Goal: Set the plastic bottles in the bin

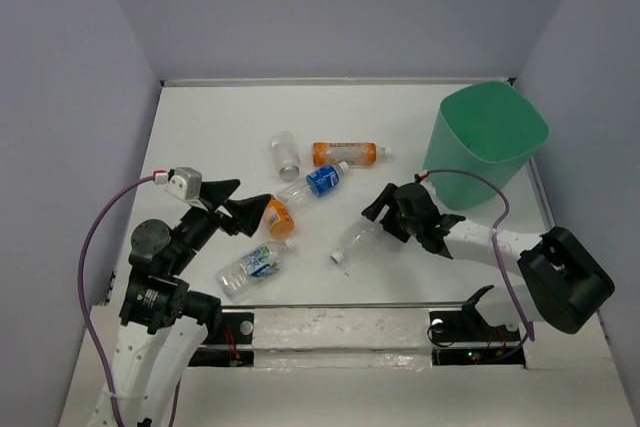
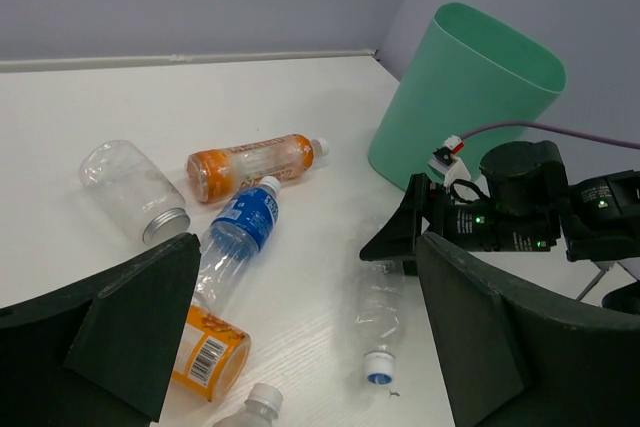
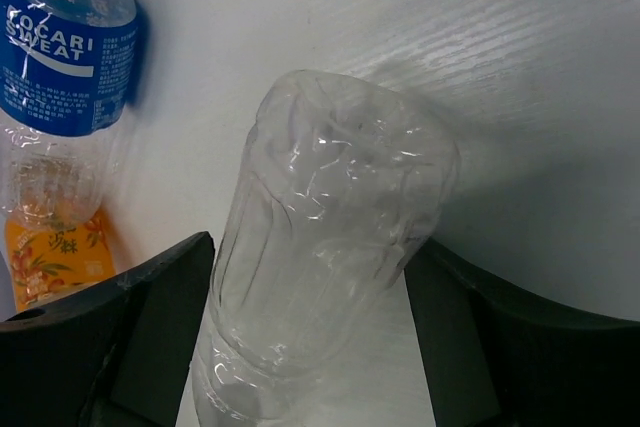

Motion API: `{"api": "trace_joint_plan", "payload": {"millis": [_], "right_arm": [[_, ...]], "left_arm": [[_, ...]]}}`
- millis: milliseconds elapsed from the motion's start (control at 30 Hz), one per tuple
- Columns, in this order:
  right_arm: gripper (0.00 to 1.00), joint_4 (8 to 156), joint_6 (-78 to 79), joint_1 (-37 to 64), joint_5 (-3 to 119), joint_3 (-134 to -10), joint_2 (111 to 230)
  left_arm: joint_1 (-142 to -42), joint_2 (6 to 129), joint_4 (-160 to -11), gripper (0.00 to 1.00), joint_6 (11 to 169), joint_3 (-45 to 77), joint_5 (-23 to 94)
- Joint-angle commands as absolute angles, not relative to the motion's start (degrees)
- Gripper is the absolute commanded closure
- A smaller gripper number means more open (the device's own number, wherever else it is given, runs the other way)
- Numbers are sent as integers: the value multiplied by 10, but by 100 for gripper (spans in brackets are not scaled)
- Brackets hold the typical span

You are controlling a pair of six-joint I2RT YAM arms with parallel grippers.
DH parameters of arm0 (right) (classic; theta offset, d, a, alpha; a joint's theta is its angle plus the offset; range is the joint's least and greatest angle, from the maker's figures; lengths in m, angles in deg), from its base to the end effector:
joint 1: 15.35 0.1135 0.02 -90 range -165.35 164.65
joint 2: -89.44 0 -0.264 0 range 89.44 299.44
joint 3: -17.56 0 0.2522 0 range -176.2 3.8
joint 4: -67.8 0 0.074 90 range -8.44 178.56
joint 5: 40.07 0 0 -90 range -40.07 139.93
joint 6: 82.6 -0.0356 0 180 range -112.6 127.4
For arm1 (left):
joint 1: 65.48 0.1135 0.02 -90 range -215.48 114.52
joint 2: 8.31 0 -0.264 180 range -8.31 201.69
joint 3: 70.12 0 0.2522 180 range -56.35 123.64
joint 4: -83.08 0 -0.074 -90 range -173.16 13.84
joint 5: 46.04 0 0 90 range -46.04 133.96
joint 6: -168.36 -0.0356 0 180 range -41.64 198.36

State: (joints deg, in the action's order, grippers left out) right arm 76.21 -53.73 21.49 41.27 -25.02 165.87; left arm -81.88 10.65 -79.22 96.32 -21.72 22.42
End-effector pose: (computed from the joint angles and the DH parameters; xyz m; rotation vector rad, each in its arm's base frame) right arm 0.2020 0.1446 0.1562 0.5836 2.3297 0.6822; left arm 0.0873 -0.0393 0.3450 0.3049 1.3889 -0.7544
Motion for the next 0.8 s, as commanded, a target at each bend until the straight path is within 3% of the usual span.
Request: {"api": "trace_joint_plan", "payload": {"millis": [0,167,267,300,333,533,767], "right_arm": [[24,742,-528,220,380,-280,1674],[37,745,-523,220,367,-293,1685],[55,751,-518,220,363,-292,1672],[55,751,-518,220,360,-287,1664],[64,750,-514,220,357,-281,1638],[66,764,-467,220,374,-254,1477],[69,913,-385,220,395,-370,1321]], "left_arm": [[-821,106,-807,1,961,-209,223],[-822,107,-808,2,961,-209,221],[-824,109,-809,9,961,-210,217],[-824,112,-810,11,960,-210,216],[-824,120,-811,12,960,-210,213],[-824,138,-807,15,959,-206,221],[-818,163,-801,14,961,-204,239]]}}
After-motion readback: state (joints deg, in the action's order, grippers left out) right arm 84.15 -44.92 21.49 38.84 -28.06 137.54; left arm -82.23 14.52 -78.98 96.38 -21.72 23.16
